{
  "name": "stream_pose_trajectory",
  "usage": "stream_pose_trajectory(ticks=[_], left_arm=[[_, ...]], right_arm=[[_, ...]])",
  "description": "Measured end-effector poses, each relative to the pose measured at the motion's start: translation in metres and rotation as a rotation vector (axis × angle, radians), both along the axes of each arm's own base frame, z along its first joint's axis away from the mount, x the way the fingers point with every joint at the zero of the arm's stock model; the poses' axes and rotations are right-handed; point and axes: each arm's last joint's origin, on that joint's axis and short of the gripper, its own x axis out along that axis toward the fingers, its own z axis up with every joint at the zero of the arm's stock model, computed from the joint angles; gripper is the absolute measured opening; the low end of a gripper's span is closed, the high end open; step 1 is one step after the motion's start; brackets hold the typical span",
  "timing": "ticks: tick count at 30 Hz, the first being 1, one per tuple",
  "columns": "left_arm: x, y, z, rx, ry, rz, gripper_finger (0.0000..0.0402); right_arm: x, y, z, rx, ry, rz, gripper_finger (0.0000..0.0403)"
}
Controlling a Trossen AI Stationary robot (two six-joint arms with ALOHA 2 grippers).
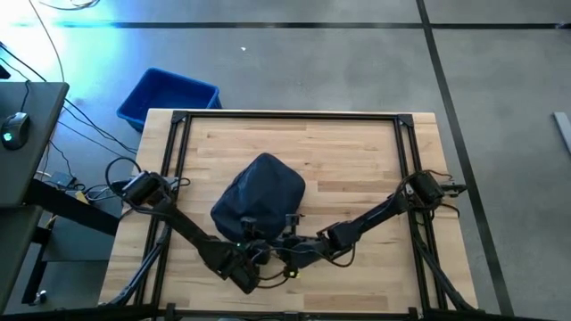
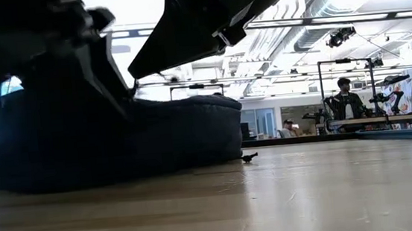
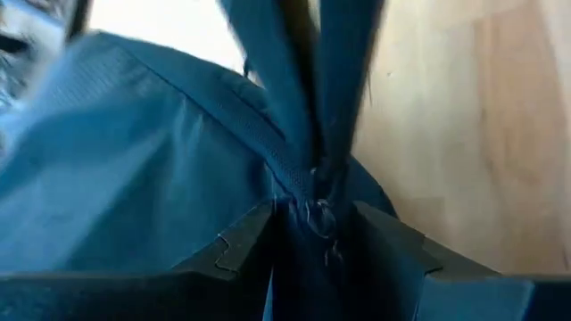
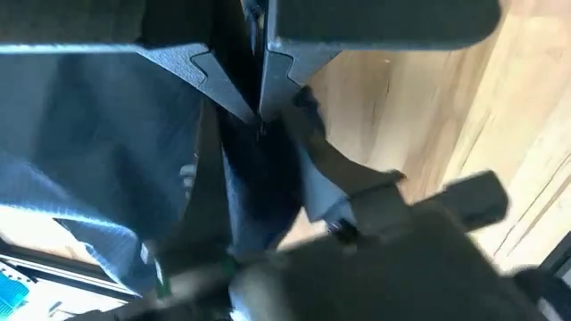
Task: Unpack backpack
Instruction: Open the black backpack
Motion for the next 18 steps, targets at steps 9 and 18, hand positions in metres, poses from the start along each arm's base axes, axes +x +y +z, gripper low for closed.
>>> stream_pose_trajectory(ticks=[9, 18], left_arm=[[-0.009, -0.005, -0.004, 0.024, 0.034, -0.006, 0.0067], [-0.011, -0.005, -0.004, 0.029, 0.047, -0.016, 0.0014]], right_arm=[[-0.003, -0.008, -0.006, -0.01, 0.061, -0.07, 0.0], [-0.001, -0.008, -0.006, 0.06, 0.073, -0.035, 0.0]])
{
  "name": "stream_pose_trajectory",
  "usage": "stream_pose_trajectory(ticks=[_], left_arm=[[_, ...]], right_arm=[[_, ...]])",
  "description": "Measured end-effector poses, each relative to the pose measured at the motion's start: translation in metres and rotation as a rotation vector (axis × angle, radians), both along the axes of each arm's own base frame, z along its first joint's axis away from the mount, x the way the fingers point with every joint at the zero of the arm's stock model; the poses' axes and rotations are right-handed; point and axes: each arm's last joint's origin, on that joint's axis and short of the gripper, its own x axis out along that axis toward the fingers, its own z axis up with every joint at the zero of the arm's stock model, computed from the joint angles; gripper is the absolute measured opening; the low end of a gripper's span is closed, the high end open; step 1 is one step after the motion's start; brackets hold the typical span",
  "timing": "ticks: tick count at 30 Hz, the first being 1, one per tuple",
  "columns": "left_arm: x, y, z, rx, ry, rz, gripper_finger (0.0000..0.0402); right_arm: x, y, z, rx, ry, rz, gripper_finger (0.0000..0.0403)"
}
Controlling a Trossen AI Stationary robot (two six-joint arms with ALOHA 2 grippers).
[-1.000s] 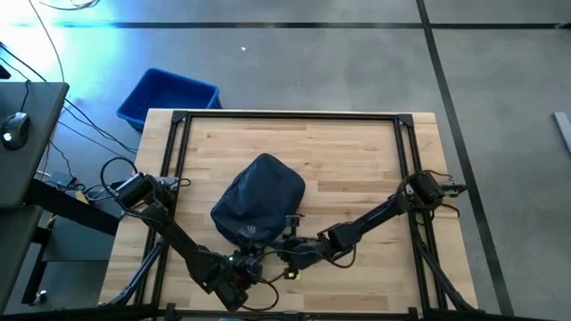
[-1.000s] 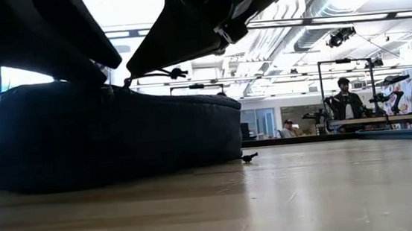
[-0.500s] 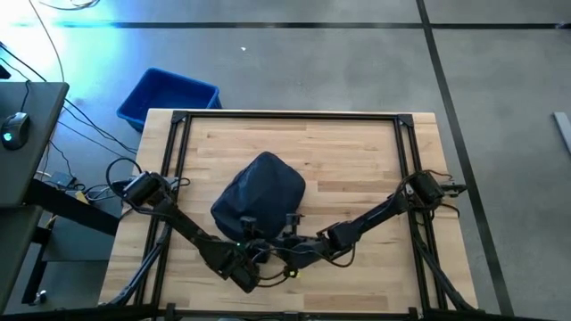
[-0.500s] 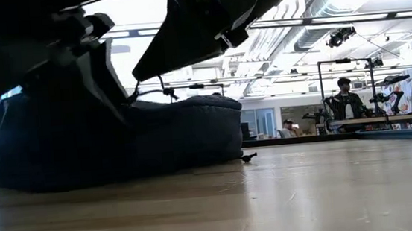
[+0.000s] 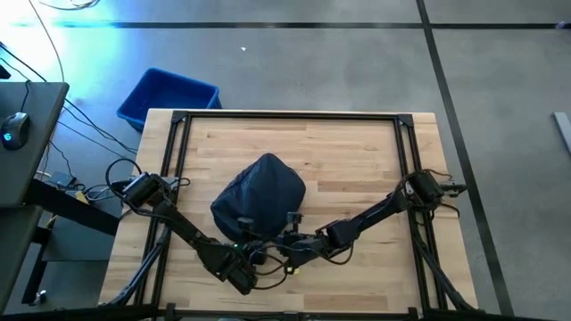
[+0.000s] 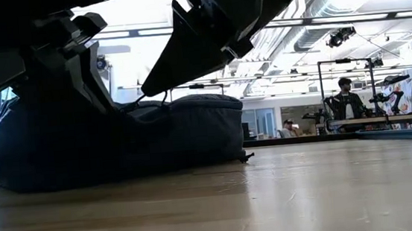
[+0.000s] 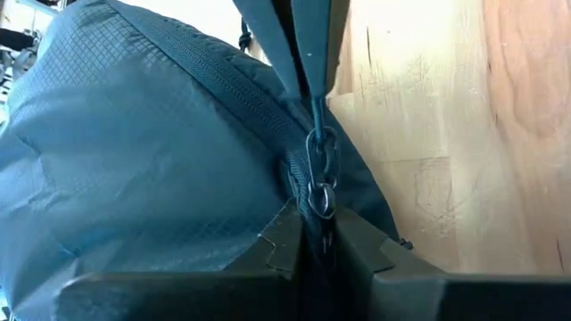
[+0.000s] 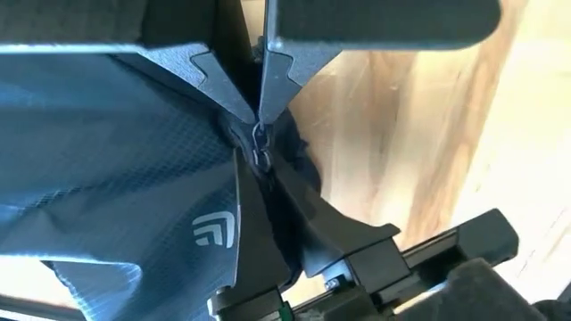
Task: Unpack backpack
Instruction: Open the black backpack
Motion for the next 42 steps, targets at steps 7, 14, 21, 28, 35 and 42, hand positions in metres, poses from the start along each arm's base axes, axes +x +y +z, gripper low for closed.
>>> stream_pose_trajectory(ticks=[7, 14, 21, 28, 35, 42], left_arm=[[-0.001, -0.001, -0.001, 0.007, 0.008, -0.01, 0.0011], [-0.004, -0.005, 0.0, 0.045, -0.029, -0.02, 0.001], [-0.002, -0.006, 0.002, 0.053, -0.075, 0.007, 0.0009], [-0.003, -0.008, 0.005, 0.047, -0.142, 0.052, 0.0009], [-0.005, -0.005, 0.01, 0.026, -0.193, 0.11, 0.0009], [-0.007, -0.006, 0.012, 0.027, -0.203, 0.111, 0.0009]], right_arm=[[0.001, -0.002, 0.0, 0.022, -0.003, -0.02, 0.0049], [0.009, -0.014, -0.001, 0.129, -0.011, -0.058, 0.0159], [0.019, -0.018, -0.017, 0.305, -0.018, -0.057, 0.0201], [0.02, -0.017, -0.015, 0.343, -0.03, -0.056, 0.0179], [0.014, -0.016, 0.0, 0.388, 0.012, -0.023, 0.0164], [0.012, -0.01, -0.002, 0.389, 0.033, 0.026, 0.0163]])
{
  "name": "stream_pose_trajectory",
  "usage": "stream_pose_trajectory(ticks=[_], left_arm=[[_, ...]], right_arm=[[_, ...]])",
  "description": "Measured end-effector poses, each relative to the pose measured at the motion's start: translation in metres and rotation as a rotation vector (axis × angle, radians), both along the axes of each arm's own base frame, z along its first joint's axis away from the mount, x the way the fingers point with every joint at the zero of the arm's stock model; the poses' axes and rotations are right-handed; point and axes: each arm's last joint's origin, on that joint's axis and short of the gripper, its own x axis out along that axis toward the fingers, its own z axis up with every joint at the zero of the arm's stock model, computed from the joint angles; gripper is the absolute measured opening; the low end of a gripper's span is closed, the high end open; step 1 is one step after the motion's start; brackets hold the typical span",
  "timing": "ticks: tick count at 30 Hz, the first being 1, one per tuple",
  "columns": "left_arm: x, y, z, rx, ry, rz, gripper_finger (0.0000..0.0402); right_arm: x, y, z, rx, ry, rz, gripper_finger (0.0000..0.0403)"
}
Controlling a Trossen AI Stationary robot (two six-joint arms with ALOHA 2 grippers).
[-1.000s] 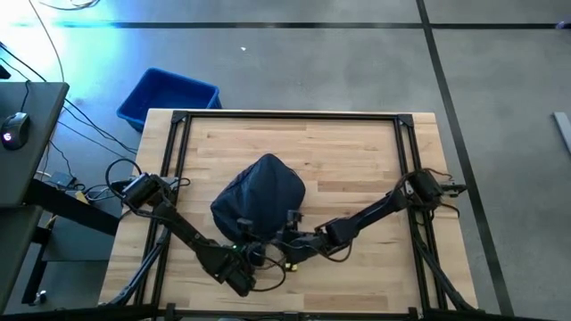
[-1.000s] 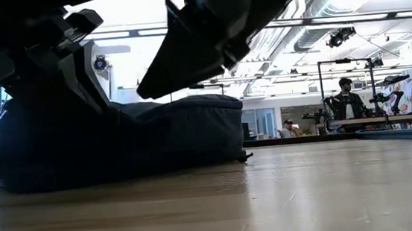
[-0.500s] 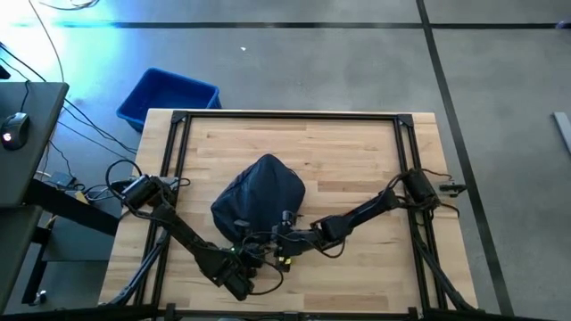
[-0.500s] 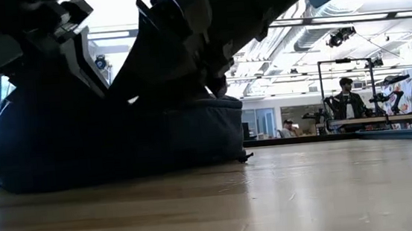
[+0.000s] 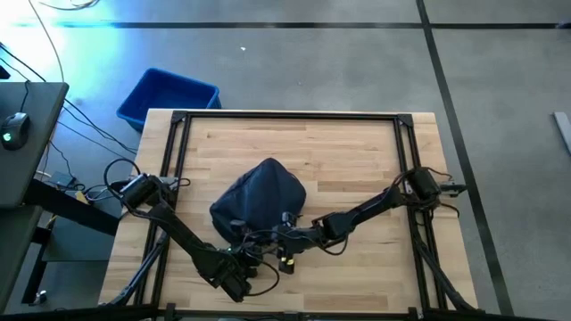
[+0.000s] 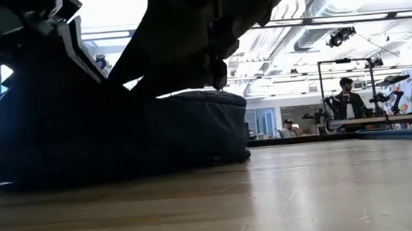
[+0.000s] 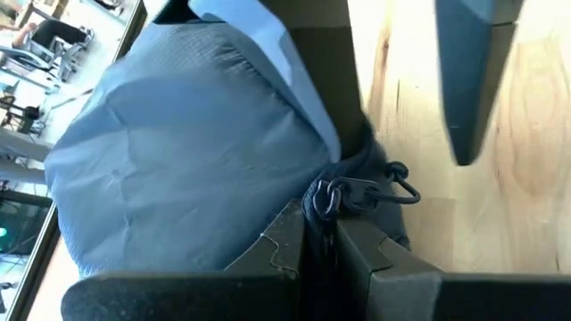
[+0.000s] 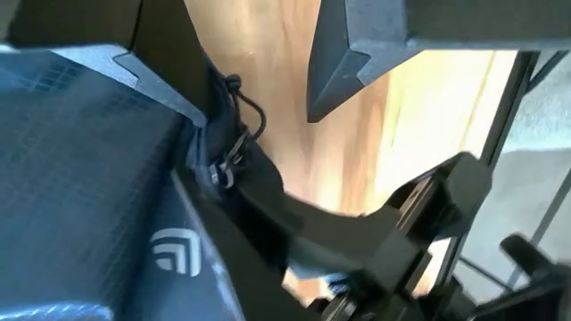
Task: Unpack backpack
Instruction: Open the black backpack
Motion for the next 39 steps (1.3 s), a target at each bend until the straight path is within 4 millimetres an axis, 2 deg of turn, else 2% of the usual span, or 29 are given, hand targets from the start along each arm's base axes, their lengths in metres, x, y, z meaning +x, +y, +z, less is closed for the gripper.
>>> stream_pose_trajectory(ticks=[6, 15, 19, 26, 31, 39], left_arm=[[0.0, 0.002, 0.002, 0.032, -0.016, 0.007, 0.0009], [0.0, 0.002, 0.004, -0.006, -0.047, 0.027, 0.0009], [0.0, 0.001, 0.005, -0.013, -0.051, 0.028, 0.0009], [0.0, 0.001, 0.005, -0.021, -0.054, 0.025, 0.0014], [0.001, -0.002, 0.004, -0.021, -0.018, -0.017, 0.0011], [0.001, -0.006, 0.003, -0.006, 0.043, -0.087, 0.0009]], right_arm=[[-0.011, 0.009, 0.015, -0.032, 0.002, 0.033, 0.0162], [-0.019, 0.024, 0.016, -0.044, 0.009, 0.107, 0.0162], [-0.015, 0.021, 0.01, -0.07, -0.002, 0.063, 0.0162], [-0.002, 0.015, -0.017, -0.087, -0.021, 0.001, 0.0162], [-0.001, 0.007, -0.018, -0.157, -0.036, -0.135, 0.0162], [0.0, 0.005, -0.018, -0.198, -0.033, -0.098, 0.0163]])
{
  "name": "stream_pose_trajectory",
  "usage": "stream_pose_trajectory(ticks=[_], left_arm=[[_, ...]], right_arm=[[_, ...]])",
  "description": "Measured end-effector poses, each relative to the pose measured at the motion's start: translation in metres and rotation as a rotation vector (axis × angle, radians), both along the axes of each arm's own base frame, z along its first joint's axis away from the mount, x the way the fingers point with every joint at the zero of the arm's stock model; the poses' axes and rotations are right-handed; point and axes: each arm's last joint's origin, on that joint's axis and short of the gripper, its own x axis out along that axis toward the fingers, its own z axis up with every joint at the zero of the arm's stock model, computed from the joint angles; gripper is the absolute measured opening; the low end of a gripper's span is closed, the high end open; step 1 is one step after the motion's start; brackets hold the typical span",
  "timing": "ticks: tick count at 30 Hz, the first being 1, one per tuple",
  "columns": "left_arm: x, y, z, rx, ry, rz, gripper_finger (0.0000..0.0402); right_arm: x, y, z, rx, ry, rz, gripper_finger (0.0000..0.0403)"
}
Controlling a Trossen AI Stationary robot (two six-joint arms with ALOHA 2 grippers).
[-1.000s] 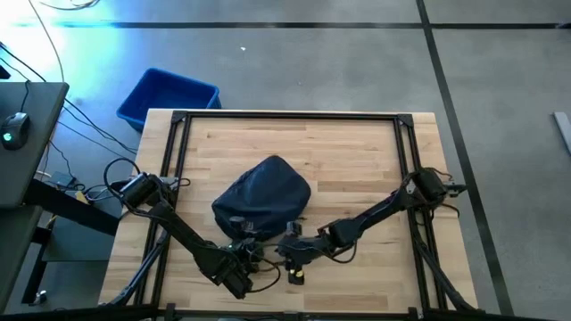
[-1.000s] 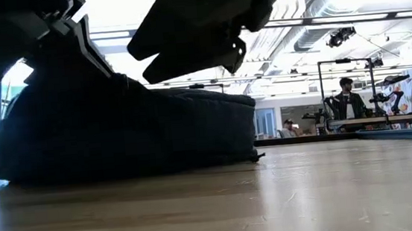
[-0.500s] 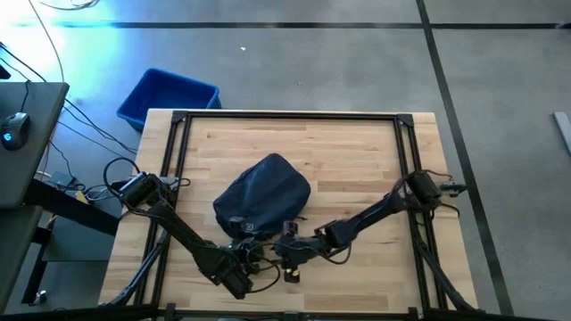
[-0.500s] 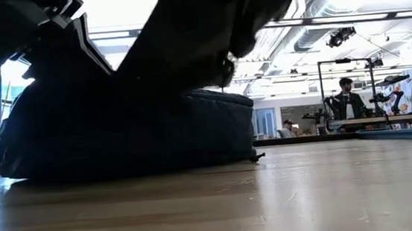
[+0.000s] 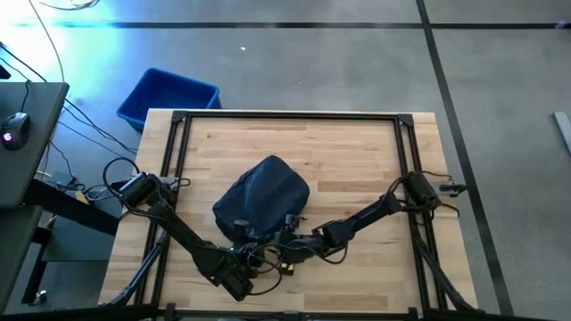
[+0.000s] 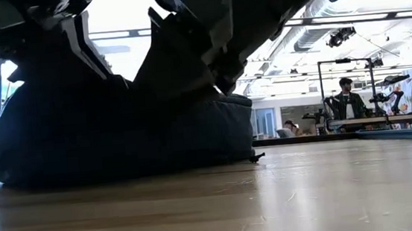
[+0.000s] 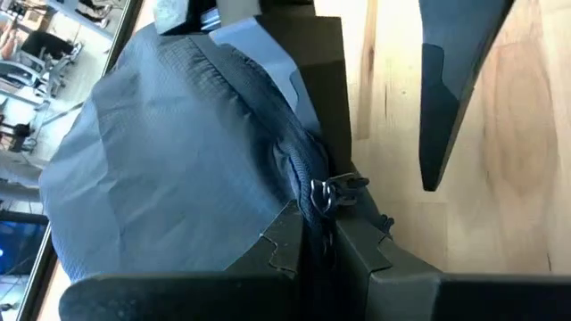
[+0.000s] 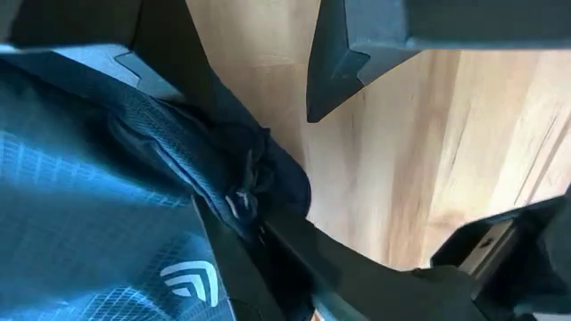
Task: Unpack backpack
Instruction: Open the black backpack
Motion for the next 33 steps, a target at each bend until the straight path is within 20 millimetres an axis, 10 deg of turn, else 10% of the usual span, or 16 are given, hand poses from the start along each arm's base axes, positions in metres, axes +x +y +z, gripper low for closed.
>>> stream_pose_trajectory(ticks=[17, 33], left_arm=[[0.0024, -0.0043, 0.001, 0.012, -0.005, -0.047, 0.0009], [-0.0018, -0.0081, 0.0001, 0.039, 0.052, -0.104, 0.0009]], right_arm=[[0.0031, 0.0038, 0.0075, -0.023, -0.108, -0.061, 0.0153], [-0.0003, -0.0035, 0.0085, -0.013, -0.04, -0.094, 0.0002]])
